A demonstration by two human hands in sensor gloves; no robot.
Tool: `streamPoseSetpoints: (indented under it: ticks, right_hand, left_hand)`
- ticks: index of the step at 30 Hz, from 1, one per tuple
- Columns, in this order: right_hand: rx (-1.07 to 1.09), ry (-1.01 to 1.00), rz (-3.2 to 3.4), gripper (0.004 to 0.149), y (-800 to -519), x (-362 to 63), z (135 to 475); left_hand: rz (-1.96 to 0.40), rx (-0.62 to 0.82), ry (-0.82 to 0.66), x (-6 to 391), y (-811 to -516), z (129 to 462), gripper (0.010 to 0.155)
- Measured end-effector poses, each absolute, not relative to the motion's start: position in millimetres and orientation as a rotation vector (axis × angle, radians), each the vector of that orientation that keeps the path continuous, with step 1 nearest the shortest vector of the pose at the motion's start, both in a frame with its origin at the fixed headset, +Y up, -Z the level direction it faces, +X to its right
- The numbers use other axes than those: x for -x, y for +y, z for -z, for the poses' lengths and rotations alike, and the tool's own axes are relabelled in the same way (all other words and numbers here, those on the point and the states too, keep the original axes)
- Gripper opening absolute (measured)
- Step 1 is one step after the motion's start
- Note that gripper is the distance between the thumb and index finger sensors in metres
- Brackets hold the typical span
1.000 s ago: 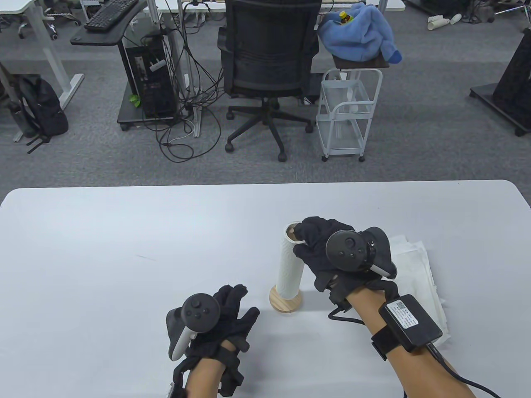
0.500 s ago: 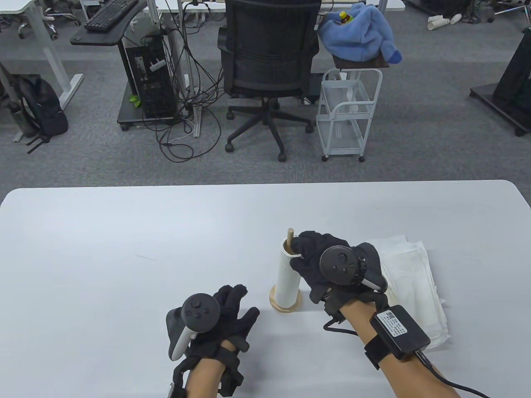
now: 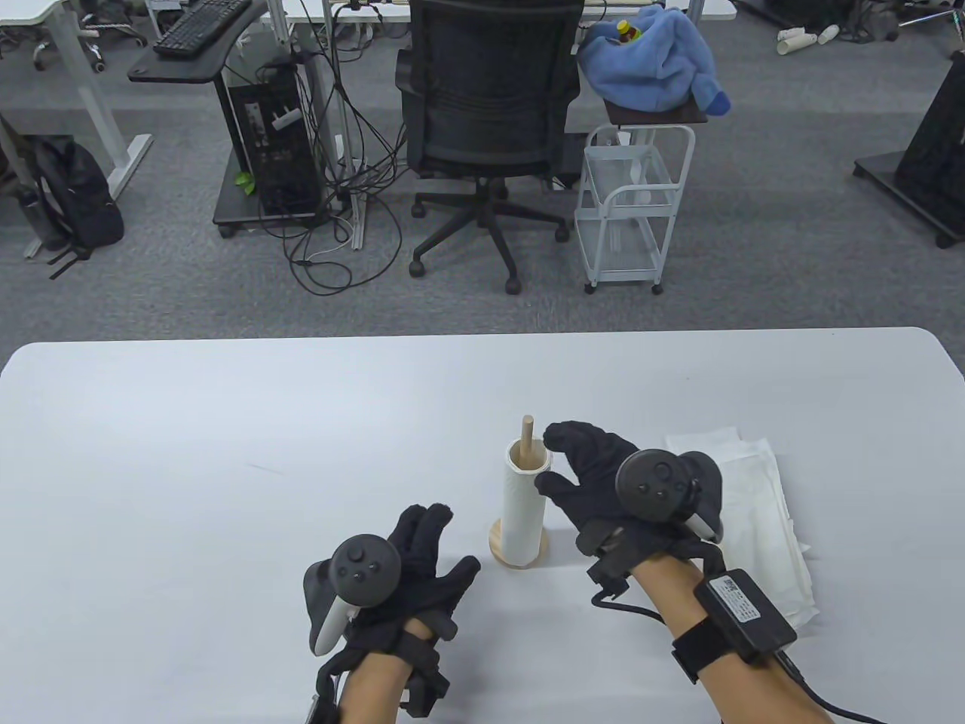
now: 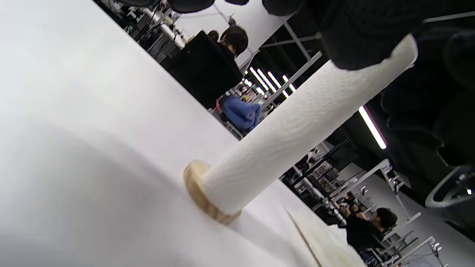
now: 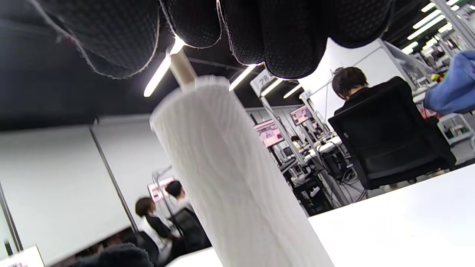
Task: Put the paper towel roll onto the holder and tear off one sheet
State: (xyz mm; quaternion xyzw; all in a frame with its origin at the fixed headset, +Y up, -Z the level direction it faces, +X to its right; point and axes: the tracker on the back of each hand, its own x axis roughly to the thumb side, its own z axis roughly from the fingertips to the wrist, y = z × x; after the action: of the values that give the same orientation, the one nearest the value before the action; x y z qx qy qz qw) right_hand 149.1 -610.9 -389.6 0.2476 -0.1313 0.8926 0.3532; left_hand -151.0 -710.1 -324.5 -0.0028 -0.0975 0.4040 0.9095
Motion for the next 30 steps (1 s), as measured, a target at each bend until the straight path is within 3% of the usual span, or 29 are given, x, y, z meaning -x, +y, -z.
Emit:
streamPoseSetpoints:
  ticks: [4, 8, 11, 16, 25, 30]
  right_hand:
    - [-0.569, -0.228, -2.211, 0.063, -615.0, -179.9, 397.9]
    - [-0.594, -0.074, -2.261, 0.078, -631.0, -180.3, 408.3]
    - [-0.635, -0.015, -2.281, 0.081, -640.0, -165.9, 413.7]
    - [-0.641, -0.065, -2.296, 0.080, -645.2, -146.6, 423.7]
    - [-0.722, -0.162, -2.211, 0.062, -651.4, -134.4, 429.4]
    - [-0.737, -0.282, -2.172, 0.042, -654.7, -139.1, 432.7]
  left_hand:
    - [-0.612, -0.250, -0.229, 132.3, -669.7, 311.9, 0.088]
    - [-0.539, -0.325, -0.324, 105.7, -643.1, 312.9, 0.088]
    - [-0.448, -0.339, -0.332, 87.8, -632.7, 322.1, 0.085]
    - [-0.241, -0.341, -0.357, 66.0, -637.2, 338.9, 0.085]
    - [-0.373, -0.319, -0.349, 61.7, -655.3, 353.2, 0.080]
    - [-0.436, -0.349, -0.338, 57.6, -660.9, 355.8, 0.077]
